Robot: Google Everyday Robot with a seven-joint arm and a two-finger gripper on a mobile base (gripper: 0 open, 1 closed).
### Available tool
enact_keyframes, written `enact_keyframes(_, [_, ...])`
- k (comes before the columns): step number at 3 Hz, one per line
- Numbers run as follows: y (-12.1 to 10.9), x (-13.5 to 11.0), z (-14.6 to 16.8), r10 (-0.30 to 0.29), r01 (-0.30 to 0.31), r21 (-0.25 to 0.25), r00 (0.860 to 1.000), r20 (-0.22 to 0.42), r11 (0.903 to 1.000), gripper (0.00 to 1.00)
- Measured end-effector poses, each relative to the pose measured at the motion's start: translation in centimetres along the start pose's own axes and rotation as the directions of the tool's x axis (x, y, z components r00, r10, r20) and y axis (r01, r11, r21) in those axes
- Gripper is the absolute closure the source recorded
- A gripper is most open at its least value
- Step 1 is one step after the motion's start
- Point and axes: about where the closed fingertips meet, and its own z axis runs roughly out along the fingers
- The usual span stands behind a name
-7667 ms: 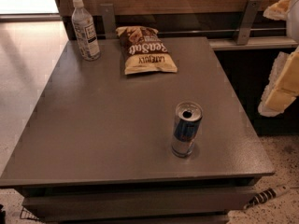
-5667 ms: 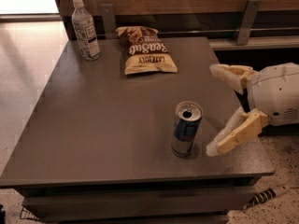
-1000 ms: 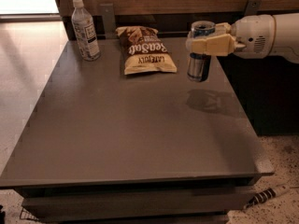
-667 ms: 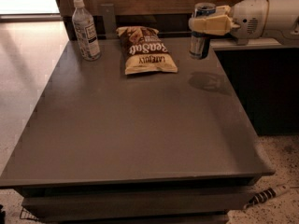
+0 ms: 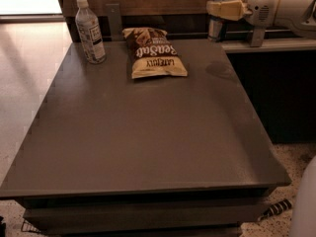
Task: Move redbull can near brown chip bag
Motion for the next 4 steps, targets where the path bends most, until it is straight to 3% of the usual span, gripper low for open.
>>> enact_keyframes(1, [-2.6, 2.9, -0.3, 0.018, -0.009, 0.100, 0.995, -0.093, 0.9950, 1.00])
enact_keyframes(2, [-3.6, 7.6, 0.0, 0.079, -0.059, 0.138, 0.987, -0.141, 0.9887, 1.00])
enact_keyframes(3, [-3.0, 9.9, 2.2, 0.108, -0.098, 0.105, 0.990, -0.095, 0.9897, 1.00])
enact_keyframes(4, [-2.1, 10.6, 4.1, 0.110, -0.107, 0.067, 0.993, -0.042, 0.9920, 1.00])
